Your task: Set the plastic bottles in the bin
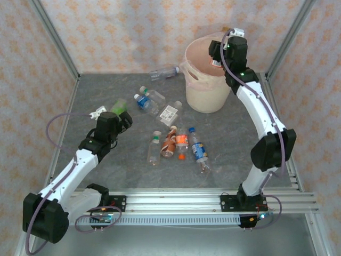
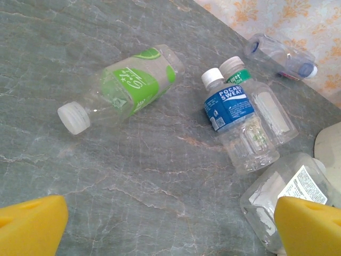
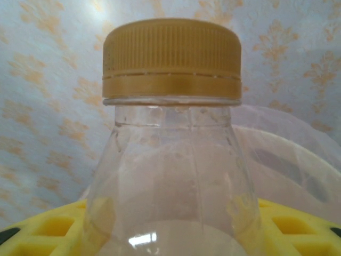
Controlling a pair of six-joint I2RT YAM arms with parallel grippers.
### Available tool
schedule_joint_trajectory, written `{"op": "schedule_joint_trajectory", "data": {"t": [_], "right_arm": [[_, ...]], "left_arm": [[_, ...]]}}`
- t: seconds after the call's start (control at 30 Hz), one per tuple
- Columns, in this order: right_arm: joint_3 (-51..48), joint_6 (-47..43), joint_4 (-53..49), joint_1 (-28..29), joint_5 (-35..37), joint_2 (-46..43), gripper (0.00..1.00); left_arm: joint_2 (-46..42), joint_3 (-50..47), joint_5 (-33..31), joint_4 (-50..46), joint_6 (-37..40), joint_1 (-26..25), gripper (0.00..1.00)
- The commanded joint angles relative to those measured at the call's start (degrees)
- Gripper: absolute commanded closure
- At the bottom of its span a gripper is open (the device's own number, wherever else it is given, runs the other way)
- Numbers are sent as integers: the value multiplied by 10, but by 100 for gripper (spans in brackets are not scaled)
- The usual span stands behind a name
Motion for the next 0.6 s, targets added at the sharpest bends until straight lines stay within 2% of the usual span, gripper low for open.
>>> {"op": "schedule_joint_trajectory", "data": {"t": [0.0,0.1,0.23,0.37,0.57], "right_arm": [[75,-36,-119,-6,32,38,44],[153,-49,-209,-7,51,86,42],[206,-40,-275,-7,86,123,41],[201,-36,-284,-7,125,134,39],[215,-36,-295,-7,99,135,31]], "left_arm": [[-27,-13,-17,-8,15,5,0],[-49,-19,-25,-10,22,5,0],[-65,-28,-36,-17,26,6,0],[-69,-36,-27,-9,30,5,0],[-54,-27,-31,-20,40,5,0]]}}
